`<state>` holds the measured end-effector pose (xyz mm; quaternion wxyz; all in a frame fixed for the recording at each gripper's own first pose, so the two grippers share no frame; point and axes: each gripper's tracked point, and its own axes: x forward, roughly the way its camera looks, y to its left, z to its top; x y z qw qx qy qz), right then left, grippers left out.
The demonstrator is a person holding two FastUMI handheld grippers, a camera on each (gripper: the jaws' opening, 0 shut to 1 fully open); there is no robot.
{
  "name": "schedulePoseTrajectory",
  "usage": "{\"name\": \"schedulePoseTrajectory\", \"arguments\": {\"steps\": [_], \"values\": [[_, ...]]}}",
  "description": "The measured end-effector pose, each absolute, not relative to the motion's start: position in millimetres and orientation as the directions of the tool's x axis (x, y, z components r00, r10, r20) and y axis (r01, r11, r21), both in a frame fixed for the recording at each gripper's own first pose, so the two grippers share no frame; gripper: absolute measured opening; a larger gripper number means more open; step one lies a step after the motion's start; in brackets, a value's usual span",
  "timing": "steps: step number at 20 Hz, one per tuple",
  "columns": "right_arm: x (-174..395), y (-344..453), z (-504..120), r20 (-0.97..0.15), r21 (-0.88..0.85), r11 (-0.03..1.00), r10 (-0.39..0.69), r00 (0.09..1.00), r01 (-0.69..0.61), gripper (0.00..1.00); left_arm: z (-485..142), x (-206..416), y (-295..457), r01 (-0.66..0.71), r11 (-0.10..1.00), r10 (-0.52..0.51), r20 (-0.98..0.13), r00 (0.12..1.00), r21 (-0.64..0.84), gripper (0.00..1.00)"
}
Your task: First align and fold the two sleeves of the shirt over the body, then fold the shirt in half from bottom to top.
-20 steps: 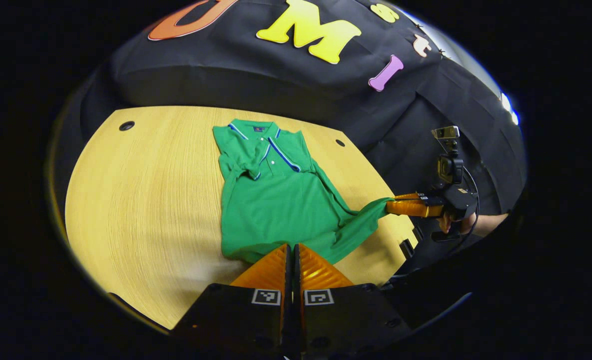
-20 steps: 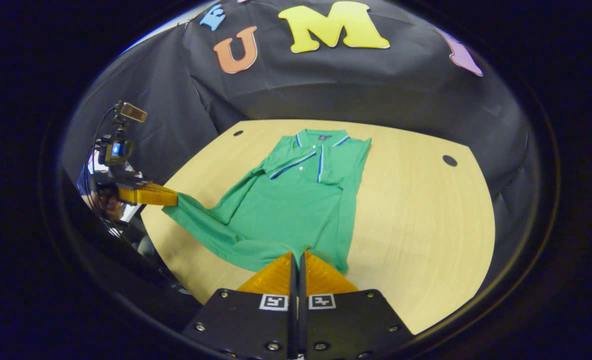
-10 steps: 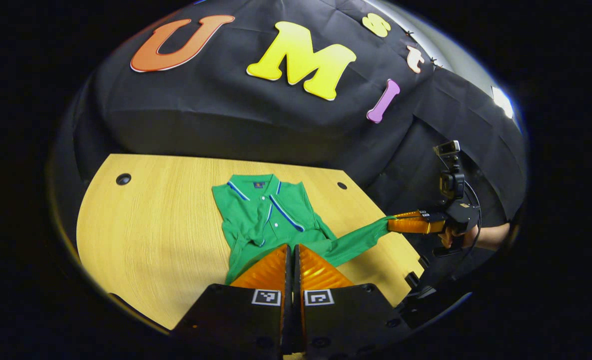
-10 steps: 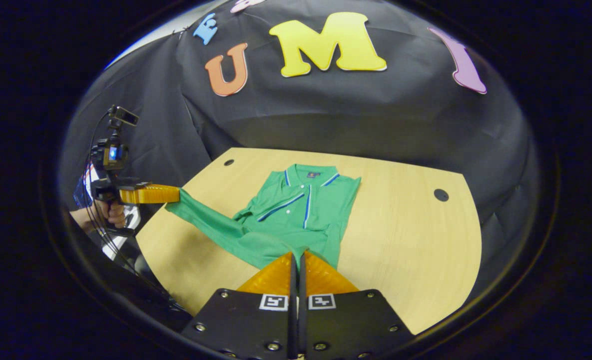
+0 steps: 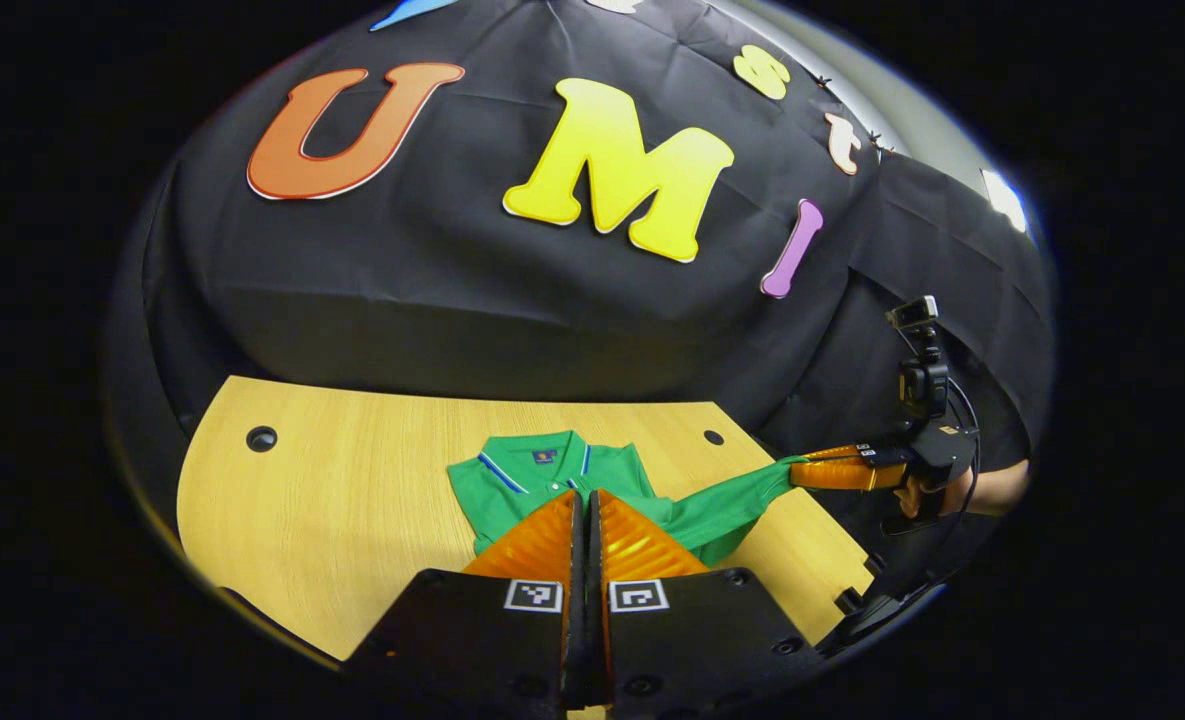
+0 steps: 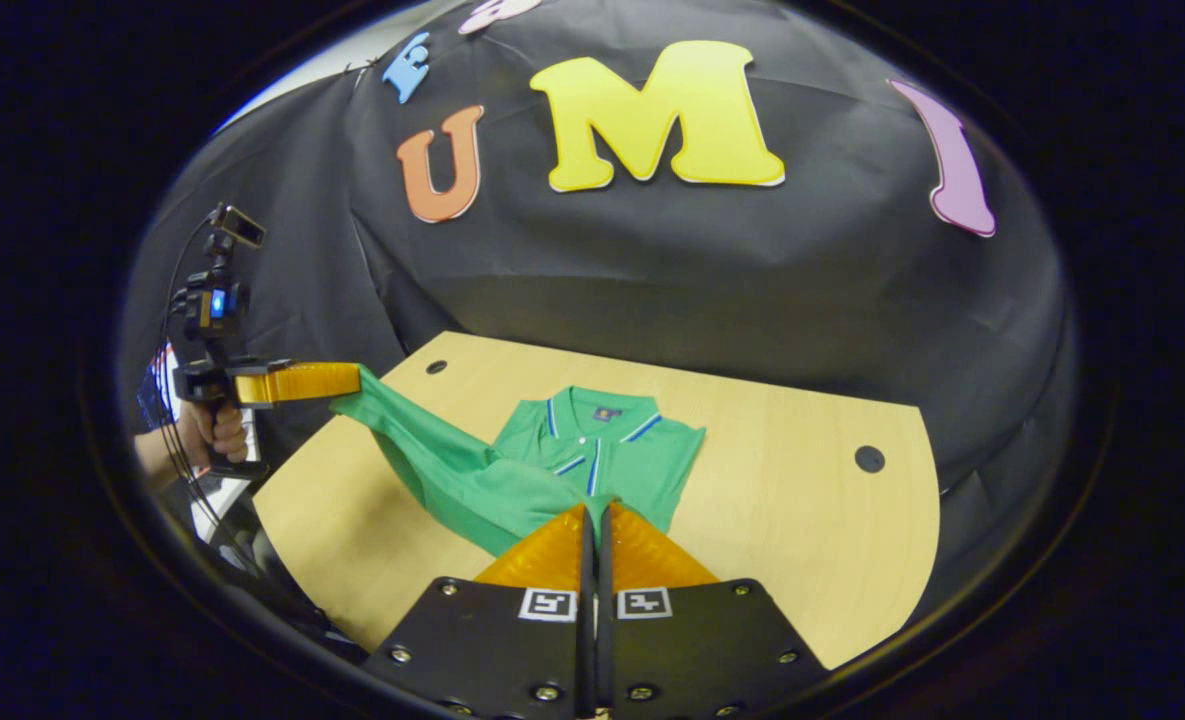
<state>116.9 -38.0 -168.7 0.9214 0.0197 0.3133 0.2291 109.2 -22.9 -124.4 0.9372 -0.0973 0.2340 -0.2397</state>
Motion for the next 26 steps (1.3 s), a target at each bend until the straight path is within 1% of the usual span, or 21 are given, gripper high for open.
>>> {"name": "schedulePoseTrajectory", "arguments": {"steps": [5,7,9,11,15,21,26], "values": [[176,-39,-151,-0.535,0.159,0.913,0.399,0.745,-0.375,0.01,-117,153,-14,0.381,0.876,-0.472,-0.368,0.801,-0.295,0.03],[195,-38,-154,-0.534,0.152,0.918,0.387,0.751,-0.366,0.0,-118,175,-11,0.367,0.876,-0.467,-0.359,0.808,-0.313,0.03],[215,-37,-159,-0.532,0.159,0.922,0.381,0.757,-0.352,0.01,-127,197,-6,0.355,0.886,-0.449,-0.359,0.818,-0.299,0.03],[236,-39,-172,-0.533,0.147,0.929,0.364,0.764,-0.34,0.01,-138,216,-5,0.356,0.891,-0.442,-0.361,0.821,-0.281,0.03],[270,-40,-210,-0.561,0.145,0.939,0.337,0.756,-0.31,0.01,-180,248,-5,0.328,0.903,-0.418,-0.399,0.816,-0.276,0.03],[302,-38,-258,-0.602,0.152,0.949,0.31,0.736,-0.276,0.01,-224,280,-8,0.314,0.918,-0.392,-0.442,0.807,-0.24,0.03],[327,-38,-289,-0.622,0.098,0.964,0.253,0.741,-0.247,0.01,-255,301,-2,0.275,0.943,-0.332,-0.464,0.821,-0.188,0.03]]}}
